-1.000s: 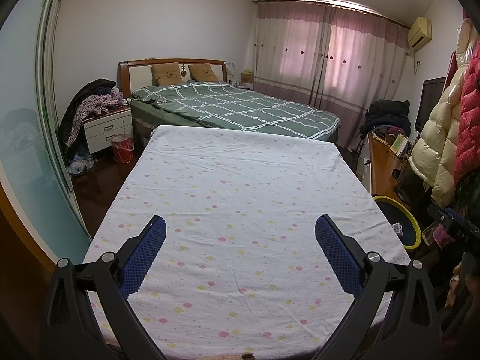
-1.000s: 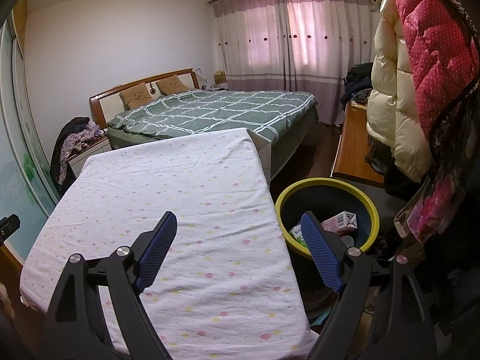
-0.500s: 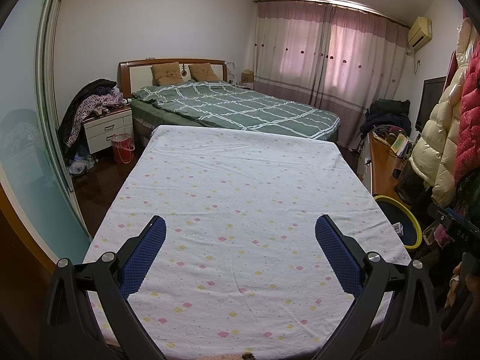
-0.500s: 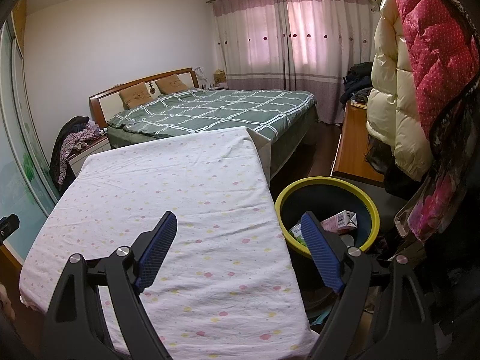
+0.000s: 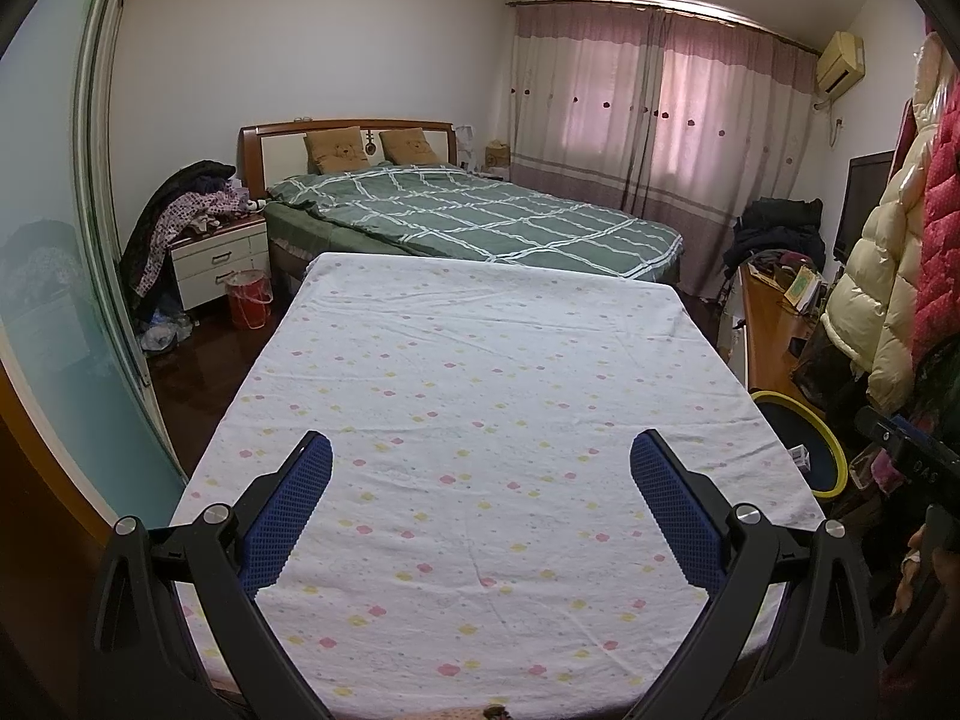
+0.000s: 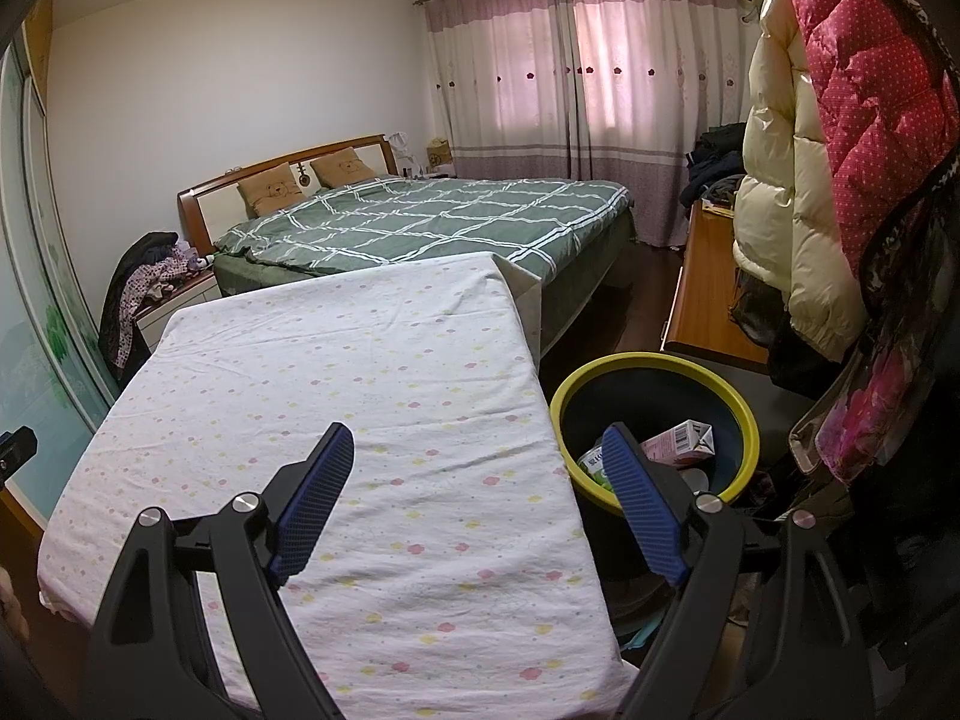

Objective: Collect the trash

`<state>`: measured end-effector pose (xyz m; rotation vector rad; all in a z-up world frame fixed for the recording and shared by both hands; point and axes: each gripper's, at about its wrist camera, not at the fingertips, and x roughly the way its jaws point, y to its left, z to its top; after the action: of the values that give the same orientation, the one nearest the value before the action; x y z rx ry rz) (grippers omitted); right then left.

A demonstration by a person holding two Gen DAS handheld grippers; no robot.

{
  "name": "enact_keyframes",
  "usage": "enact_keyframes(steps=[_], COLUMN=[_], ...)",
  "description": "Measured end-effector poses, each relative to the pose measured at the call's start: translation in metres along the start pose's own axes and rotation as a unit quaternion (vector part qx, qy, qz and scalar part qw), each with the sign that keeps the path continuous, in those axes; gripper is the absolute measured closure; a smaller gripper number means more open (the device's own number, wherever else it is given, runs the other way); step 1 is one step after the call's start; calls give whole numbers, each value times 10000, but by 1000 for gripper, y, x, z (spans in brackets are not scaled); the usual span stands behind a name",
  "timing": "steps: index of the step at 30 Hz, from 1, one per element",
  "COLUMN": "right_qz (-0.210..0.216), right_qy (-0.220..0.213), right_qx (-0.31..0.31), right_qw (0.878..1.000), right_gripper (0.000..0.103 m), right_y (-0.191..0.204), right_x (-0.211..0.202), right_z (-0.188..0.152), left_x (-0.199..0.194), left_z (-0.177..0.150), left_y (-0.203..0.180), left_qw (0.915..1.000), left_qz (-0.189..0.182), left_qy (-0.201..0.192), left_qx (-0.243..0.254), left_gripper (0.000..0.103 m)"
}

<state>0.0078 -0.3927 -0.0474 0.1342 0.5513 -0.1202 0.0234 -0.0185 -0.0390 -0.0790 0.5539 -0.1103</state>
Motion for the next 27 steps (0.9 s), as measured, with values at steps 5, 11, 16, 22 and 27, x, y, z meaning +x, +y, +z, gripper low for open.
enact_keyframes(steps=[5, 11, 16, 22, 27], right_qz=[-4, -1, -5, -11, -7], right_qy=[14, 15, 25, 25, 29], right_qx=[-2, 0, -2, -3, 5], right_qw=[10000, 10000, 10000, 10000, 10000], right_gripper=[23, 23, 23, 22, 22], right_y=[0, 0, 1, 1, 1], right_x=[2, 2, 3, 3, 4], right_z=[-2, -2, -3, -3, -4], left_x=[1, 3, 3, 5, 8], left_z=[0, 0, 0, -1, -3], left_y=[-1, -2, -4, -5, -6], left_qw=[10000, 9999, 9999, 9999, 9998], left_qz=[47, 77, 81, 110, 104], left_qy=[19, 29, 50, 85, 59], left_qx=[22, 60, 69, 94, 162], left_gripper=[5, 5, 5, 5, 5])
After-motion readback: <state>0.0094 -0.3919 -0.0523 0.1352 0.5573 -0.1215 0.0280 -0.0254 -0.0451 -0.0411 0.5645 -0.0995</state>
